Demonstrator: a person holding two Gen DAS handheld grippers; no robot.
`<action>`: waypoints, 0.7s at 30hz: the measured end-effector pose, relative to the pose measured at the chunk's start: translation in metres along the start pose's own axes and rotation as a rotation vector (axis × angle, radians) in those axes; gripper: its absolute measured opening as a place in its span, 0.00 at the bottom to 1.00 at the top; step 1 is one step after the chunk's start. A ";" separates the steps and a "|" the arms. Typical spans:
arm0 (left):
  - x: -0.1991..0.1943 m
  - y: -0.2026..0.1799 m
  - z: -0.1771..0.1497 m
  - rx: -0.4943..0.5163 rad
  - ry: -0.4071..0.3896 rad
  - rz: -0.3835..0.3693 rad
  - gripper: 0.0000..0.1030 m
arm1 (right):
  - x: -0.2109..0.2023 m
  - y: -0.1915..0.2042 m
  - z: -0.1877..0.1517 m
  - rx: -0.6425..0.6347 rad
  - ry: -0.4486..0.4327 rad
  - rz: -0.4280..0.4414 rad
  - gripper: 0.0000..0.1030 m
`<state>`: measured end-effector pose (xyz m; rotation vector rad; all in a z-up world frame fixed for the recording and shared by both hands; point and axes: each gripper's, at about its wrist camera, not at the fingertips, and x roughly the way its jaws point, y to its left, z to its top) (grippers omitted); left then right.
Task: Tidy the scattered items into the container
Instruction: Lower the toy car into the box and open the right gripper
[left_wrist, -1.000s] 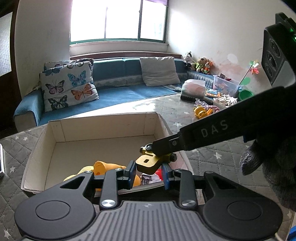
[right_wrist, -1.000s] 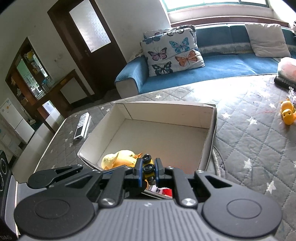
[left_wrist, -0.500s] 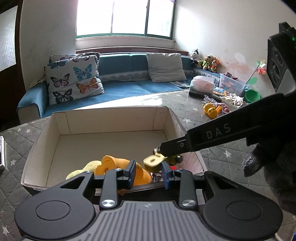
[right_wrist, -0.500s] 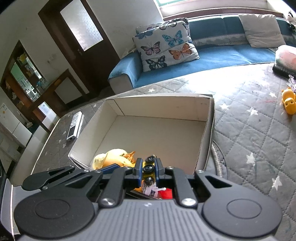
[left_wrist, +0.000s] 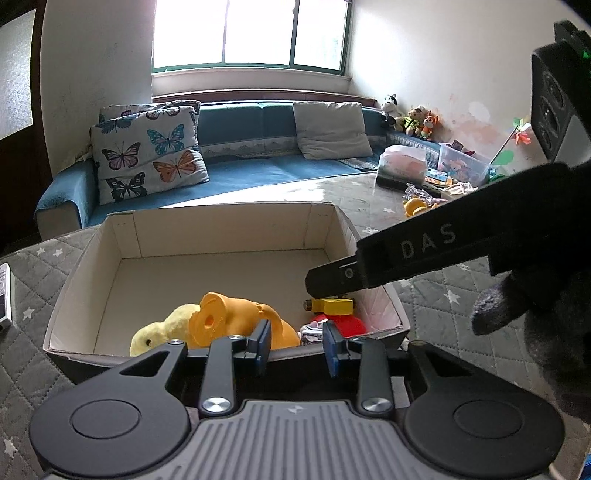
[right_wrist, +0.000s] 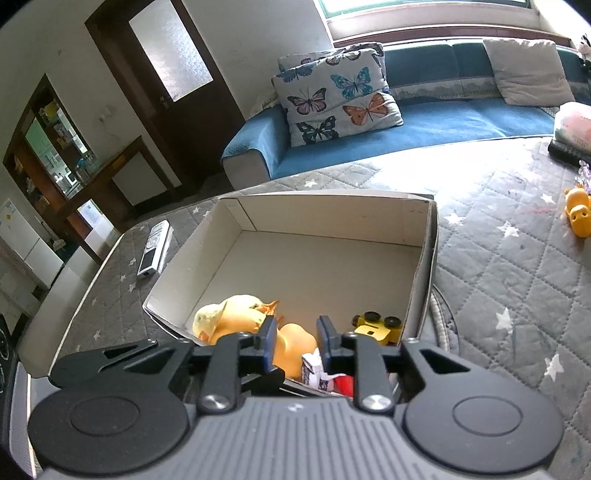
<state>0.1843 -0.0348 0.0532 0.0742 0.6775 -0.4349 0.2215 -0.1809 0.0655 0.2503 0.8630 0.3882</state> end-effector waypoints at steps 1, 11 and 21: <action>-0.001 0.000 0.000 0.000 -0.001 -0.001 0.33 | -0.001 0.001 -0.001 -0.002 0.000 -0.002 0.28; -0.010 -0.004 -0.013 -0.005 0.004 0.000 0.33 | -0.008 0.005 -0.013 -0.023 -0.012 -0.021 0.44; -0.019 -0.005 -0.023 -0.017 0.010 0.016 0.33 | -0.018 0.008 -0.025 -0.053 -0.046 -0.048 0.61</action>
